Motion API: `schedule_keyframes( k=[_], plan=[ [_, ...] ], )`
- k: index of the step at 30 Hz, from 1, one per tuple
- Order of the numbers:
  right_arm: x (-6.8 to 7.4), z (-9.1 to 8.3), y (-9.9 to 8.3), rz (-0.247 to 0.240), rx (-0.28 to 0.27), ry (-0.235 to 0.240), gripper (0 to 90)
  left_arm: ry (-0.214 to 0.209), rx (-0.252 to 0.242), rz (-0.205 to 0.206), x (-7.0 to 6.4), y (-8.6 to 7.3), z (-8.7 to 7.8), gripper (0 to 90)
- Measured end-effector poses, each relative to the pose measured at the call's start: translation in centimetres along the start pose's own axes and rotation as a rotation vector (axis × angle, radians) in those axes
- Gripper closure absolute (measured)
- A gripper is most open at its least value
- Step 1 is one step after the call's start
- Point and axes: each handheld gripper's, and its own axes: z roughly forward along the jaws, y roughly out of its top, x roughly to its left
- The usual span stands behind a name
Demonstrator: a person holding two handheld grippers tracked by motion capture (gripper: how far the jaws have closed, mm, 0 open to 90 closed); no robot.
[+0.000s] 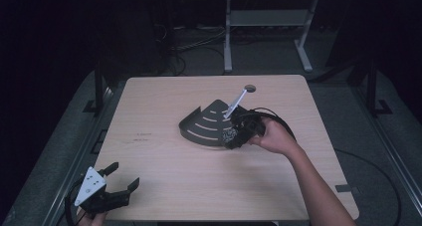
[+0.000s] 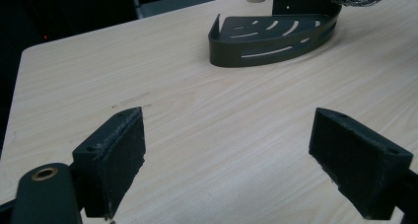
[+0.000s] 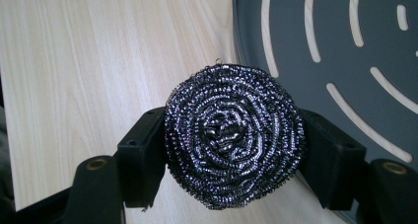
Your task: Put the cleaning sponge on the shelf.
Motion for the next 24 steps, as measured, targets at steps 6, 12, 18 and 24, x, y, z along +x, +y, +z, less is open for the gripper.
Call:
schedule_keyframes(
  k=[6,12,18,24],
  plan=[
    [-0.7,0.2,0.0,0.017,-0.004,0.006,32.0,0.001,0.000,-0.001,0.0,0.0,0.0,13.2],
    [-1.2,0.0,0.5,0.020,0.005,-0.001,32.0,0.000,0.000,-0.001,0.1,0.0,0.0,13.3],
    [-1.7,-0.2,1.5,0.020,0.007,-0.008,31.9,0.001,0.002,0.002,0.0,0.0,0.0,13.3],
    [-2.2,-0.1,2.4,0.019,0.019,-0.015,32.0,0.000,0.003,0.002,0.1,0.0,0.0,13.2]
  ],
)
